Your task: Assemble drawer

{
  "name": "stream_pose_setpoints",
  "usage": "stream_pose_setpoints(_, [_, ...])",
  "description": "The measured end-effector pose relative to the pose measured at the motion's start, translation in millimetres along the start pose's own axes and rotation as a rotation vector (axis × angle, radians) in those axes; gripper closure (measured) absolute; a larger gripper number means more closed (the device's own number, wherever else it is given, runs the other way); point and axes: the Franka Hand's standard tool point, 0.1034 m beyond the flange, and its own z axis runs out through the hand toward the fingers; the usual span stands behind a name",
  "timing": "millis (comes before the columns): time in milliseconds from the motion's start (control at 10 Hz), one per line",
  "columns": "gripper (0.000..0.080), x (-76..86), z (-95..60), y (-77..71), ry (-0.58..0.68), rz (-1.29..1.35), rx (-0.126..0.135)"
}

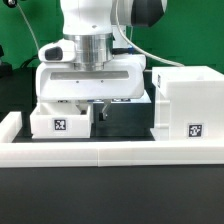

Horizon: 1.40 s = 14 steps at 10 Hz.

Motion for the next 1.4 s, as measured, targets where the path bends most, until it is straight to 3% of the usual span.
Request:
stream_pose_setpoints(100, [0.0720, 0.1, 0.0, -0.1, 0.000, -0.001, 0.000])
stream_pose_setpoints(200, [0.0757, -0.1, 0.0, -0.3, -0.001, -0.001, 0.000])
stream_pose_setpoints(900, [0.0757, 0.2, -1.2, -0.7, -0.004, -0.013, 0.001])
stream_pose_setpoints(1100, [0.0757, 5.7, -18.2, -5.1, -0.016, -0.099, 0.018])
stream_pose_setpoints(1400, [0.0757, 5.8, -18.2, -5.5, -0.021, -0.140, 0.021])
